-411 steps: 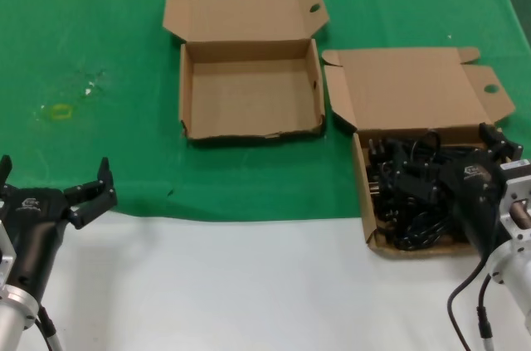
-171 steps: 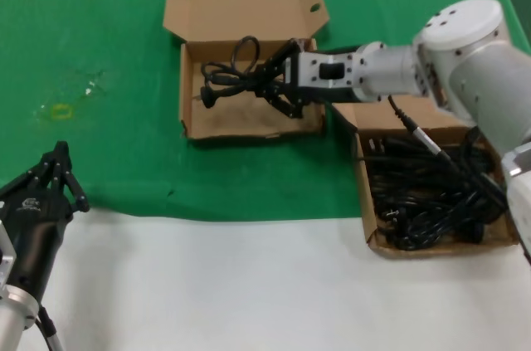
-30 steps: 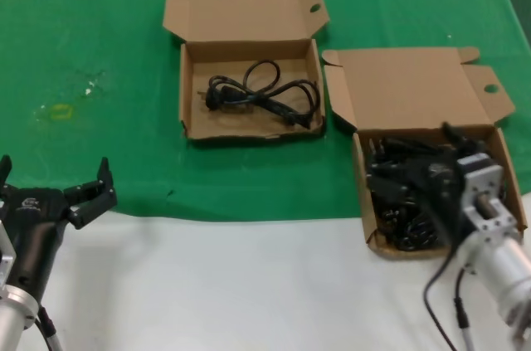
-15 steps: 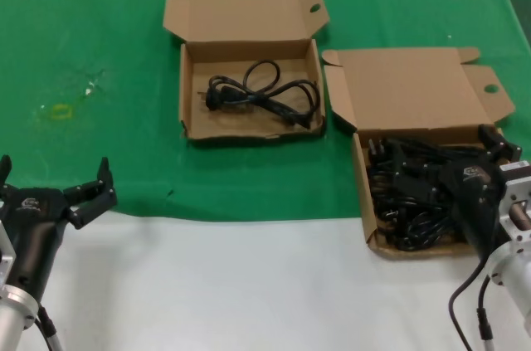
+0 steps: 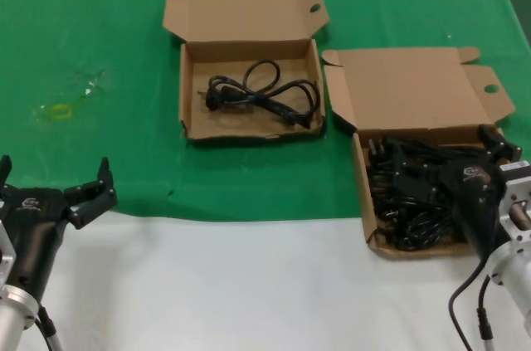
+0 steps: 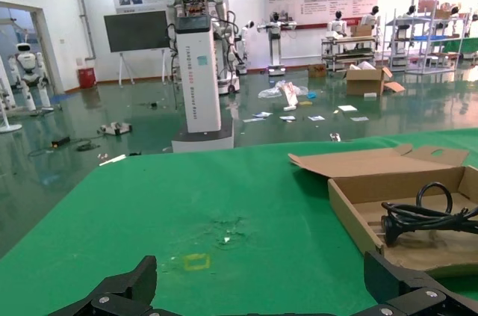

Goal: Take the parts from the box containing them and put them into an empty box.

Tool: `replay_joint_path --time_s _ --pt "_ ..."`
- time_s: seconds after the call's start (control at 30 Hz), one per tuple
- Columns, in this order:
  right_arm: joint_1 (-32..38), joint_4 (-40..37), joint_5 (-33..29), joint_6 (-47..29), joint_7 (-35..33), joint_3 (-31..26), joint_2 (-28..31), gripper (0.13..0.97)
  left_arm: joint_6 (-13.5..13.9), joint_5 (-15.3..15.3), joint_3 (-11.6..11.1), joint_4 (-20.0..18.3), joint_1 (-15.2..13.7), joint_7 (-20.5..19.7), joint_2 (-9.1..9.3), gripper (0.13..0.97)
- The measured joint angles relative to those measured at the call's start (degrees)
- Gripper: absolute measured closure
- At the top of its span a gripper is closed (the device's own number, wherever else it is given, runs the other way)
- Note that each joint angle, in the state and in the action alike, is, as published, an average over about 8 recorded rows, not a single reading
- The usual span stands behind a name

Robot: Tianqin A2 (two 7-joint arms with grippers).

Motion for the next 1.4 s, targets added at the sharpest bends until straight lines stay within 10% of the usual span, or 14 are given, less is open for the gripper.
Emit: replay_joint_path --time_s 1.4 --pt "0.0 0.0 0.0 0.0 0.0 0.0 0.0 0.129 0.0 0.0 0.0 0.0 0.0 0.0 0.0 0.132"
